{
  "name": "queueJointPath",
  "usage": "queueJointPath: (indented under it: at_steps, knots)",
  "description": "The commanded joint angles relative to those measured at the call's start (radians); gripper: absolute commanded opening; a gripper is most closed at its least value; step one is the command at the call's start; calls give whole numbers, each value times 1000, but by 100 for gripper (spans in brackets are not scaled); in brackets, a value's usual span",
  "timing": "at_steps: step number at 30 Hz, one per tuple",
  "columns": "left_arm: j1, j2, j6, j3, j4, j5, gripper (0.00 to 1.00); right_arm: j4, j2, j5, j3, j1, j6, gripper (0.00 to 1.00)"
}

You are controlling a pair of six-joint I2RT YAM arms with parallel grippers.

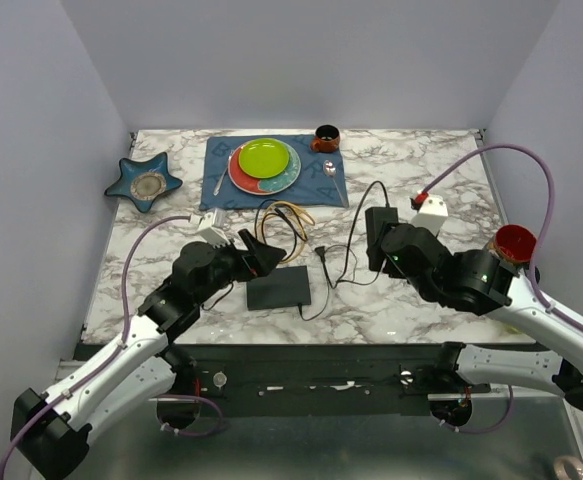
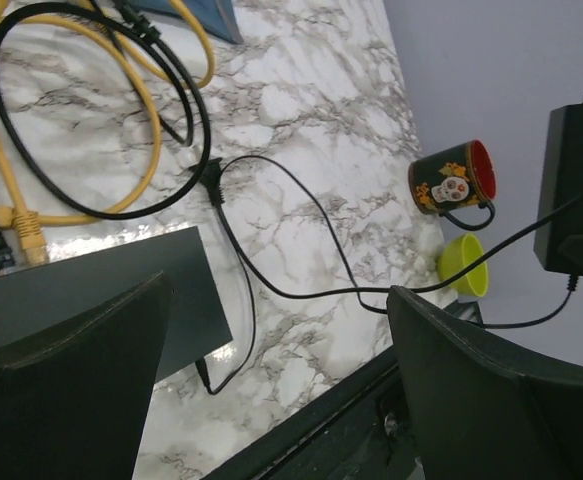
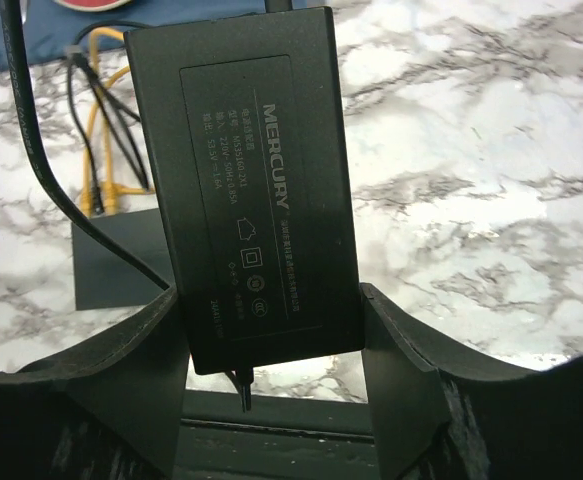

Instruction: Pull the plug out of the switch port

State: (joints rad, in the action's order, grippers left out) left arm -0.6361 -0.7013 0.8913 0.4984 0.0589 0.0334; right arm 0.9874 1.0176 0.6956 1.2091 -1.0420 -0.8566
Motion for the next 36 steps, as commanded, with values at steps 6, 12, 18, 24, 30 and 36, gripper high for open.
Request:
queueJointPath:
  at_steps: [6,12,18,24,30,36]
  knots:
    - [-147,-177,-92,-9,-310,94,99,40,-96,84,-56,17,-99,1]
    - [-306,-309,-156,78,-366,45,99,37,-79,62,-52,17,-96,1]
    - [-333,-454,-172,175,-366,23,99,13,-77,30,-71,19,-98,1]
    - [-341,-487,-164,114,-401,-26,97,30,-112,35,-60,17,-90,1]
    - [-341,-569,-129,94,-450,-44,97,36,-162,21,-49,17,-72,1]
    - [-343,-584,-86,92,-594,14,99,65,-189,21,-75,19,-93,1]
